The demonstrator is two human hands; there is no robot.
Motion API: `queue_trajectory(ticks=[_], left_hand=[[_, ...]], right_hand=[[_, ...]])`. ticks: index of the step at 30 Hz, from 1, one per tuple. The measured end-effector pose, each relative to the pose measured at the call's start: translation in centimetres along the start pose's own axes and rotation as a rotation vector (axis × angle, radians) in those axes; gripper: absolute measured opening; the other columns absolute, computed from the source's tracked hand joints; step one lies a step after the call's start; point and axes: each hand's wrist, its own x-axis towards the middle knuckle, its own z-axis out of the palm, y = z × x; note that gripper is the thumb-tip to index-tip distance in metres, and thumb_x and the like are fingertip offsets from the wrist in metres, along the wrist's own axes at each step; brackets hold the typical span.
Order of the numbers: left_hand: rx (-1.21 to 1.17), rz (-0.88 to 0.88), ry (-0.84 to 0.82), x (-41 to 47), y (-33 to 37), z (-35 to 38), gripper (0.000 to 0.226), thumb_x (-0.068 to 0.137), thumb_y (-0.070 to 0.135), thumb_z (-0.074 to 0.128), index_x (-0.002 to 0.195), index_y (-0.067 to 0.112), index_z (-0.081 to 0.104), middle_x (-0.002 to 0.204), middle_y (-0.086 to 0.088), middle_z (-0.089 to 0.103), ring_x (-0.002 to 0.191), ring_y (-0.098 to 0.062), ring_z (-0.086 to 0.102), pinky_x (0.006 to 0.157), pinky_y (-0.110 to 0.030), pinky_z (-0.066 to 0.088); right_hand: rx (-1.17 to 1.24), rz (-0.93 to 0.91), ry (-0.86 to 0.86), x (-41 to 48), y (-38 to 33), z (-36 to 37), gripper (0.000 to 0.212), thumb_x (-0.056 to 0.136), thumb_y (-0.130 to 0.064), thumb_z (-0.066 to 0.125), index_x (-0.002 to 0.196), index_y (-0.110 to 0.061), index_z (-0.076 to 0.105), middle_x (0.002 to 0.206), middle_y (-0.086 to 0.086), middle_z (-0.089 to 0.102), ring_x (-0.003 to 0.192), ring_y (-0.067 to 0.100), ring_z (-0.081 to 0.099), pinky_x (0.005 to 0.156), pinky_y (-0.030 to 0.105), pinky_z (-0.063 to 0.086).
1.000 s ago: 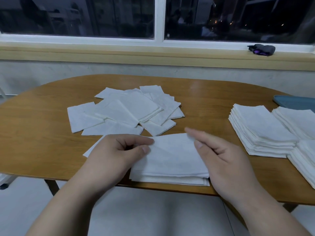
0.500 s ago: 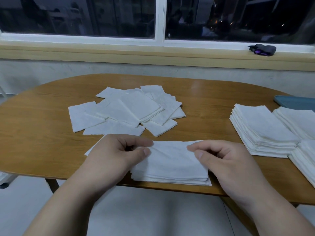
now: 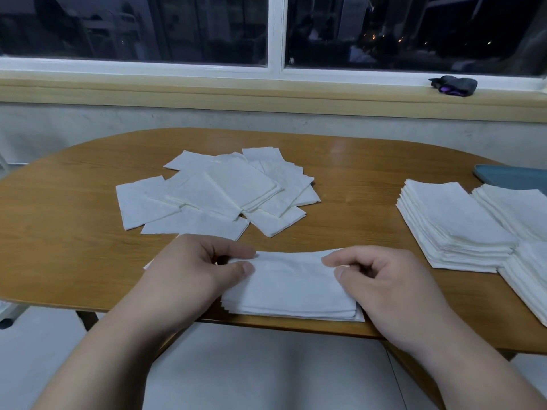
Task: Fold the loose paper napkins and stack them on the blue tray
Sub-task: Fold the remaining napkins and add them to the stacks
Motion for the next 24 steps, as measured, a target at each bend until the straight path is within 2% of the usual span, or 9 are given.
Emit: queue_trajectory(ticks=[1, 3, 5, 7, 9, 14, 16, 19, 24], left_hand=[[-0.002, 0.0, -0.01, 0.0, 0.0, -0.1, 0.012, 0.081, 0.036, 0.076, 0.089, 0.045, 0.077, 0.09, 0.024, 0.073, 0.085, 0.005, 0.067, 0.084, -0.025, 0.05], [0.009, 0.014, -0.019, 0.0, 0.0, -0.2, 0.011, 0.082, 0.037, 0.075, 0.088, 0.046, 0.077, 0.09, 0.022, 0.073, 0.082, 0.005, 0.066, 0.082, -0.025, 0.05], [0.055, 0.034, 0.002, 0.1, 0.0, -0.2, 0.009, 0.083, 0.039, 0.074, 0.086, 0.046, 0.076, 0.086, 0.022, 0.07, 0.077, 0.006, 0.063, 0.072, -0.019, 0.047], [0.107, 0.04, 0.019, 0.2, -0.1, 0.1, 0.005, 0.084, 0.04, 0.072, 0.085, 0.044, 0.076, 0.078, 0.027, 0.066, 0.071, 0.008, 0.059, 0.058, -0.011, 0.04], [0.158, 0.042, 0.021, 0.3, -0.2, 0.3, 0.005, 0.085, 0.039, 0.072, 0.084, 0.042, 0.075, 0.072, 0.031, 0.062, 0.065, 0.008, 0.057, 0.051, -0.008, 0.038], [0.278, 0.088, 0.007, 0.3, -0.4, 0.4, 0.011, 0.087, 0.032, 0.069, 0.092, 0.042, 0.072, 0.074, 0.04, 0.056, 0.069, 0.012, 0.056, 0.053, -0.007, 0.038], [0.322, 0.117, 0.012, 0.4, -0.5, 0.4, 0.014, 0.087, 0.031, 0.068, 0.092, 0.044, 0.071, 0.082, 0.038, 0.056, 0.077, 0.013, 0.055, 0.056, -0.008, 0.038], [0.371, 0.153, 0.018, 0.5, -0.6, 0.5, 0.014, 0.088, 0.029, 0.068, 0.091, 0.042, 0.072, 0.086, 0.027, 0.06, 0.083, 0.011, 0.054, 0.063, -0.012, 0.04], [0.407, 0.2, 0.031, 0.6, -0.6, 0.5, 0.023, 0.089, 0.025, 0.067, 0.104, 0.043, 0.071, 0.093, 0.022, 0.061, 0.086, 0.013, 0.053, 0.06, -0.006, 0.036]], right_hand=[[0.004, -0.001, 0.006, 0.0, -0.1, 0.0, 0.024, 0.091, -0.011, 0.065, 0.083, -0.03, 0.078, 0.062, 0.004, 0.061, 0.054, 0.011, 0.047, 0.048, 0.015, 0.037], [0.016, -0.017, 0.034, -0.1, -0.3, -0.2, 0.023, 0.091, -0.011, 0.065, 0.083, -0.029, 0.078, 0.067, 0.01, 0.064, 0.053, 0.013, 0.048, 0.048, 0.013, 0.038], [0.0, -0.03, 0.051, 0.0, -0.3, -0.3, 0.022, 0.091, -0.013, 0.065, 0.084, -0.029, 0.078, 0.072, 0.011, 0.066, 0.055, 0.02, 0.051, 0.047, 0.011, 0.041], [-0.059, -0.03, 0.03, 0.1, 0.1, -0.3, 0.02, 0.091, -0.016, 0.065, 0.085, -0.031, 0.077, 0.066, 0.005, 0.065, 0.052, 0.015, 0.052, 0.048, 0.013, 0.041], [-0.15, -0.036, 0.004, 0.1, 0.6, -0.1, 0.019, 0.091, -0.02, 0.065, 0.087, -0.034, 0.075, 0.064, -0.001, 0.064, 0.051, 0.01, 0.054, 0.051, 0.014, 0.041], [-0.396, -0.127, 0.028, 0.2, 1.2, 0.1, 0.014, 0.09, -0.026, 0.064, 0.091, -0.033, 0.076, 0.074, -0.012, 0.065, 0.079, 0.002, 0.059, 0.065, 0.017, 0.045], [-0.445, -0.151, 0.033, 0.2, 1.4, 0.2, 0.014, 0.09, -0.028, 0.062, 0.092, -0.032, 0.075, 0.075, -0.012, 0.063, 0.081, 0.003, 0.058, 0.066, 0.02, 0.046], [-0.519, -0.173, 0.037, 0.2, 1.7, 0.2, 0.016, 0.091, -0.03, 0.06, 0.094, -0.034, 0.075, 0.076, -0.012, 0.062, 0.083, 0.003, 0.057, 0.067, 0.023, 0.046], [-0.568, -0.177, 0.04, 0.0, 1.6, 0.5, 0.018, 0.091, -0.033, 0.056, 0.096, -0.038, 0.073, 0.081, -0.017, 0.06, 0.082, 0.002, 0.057, 0.067, 0.025, 0.048]])
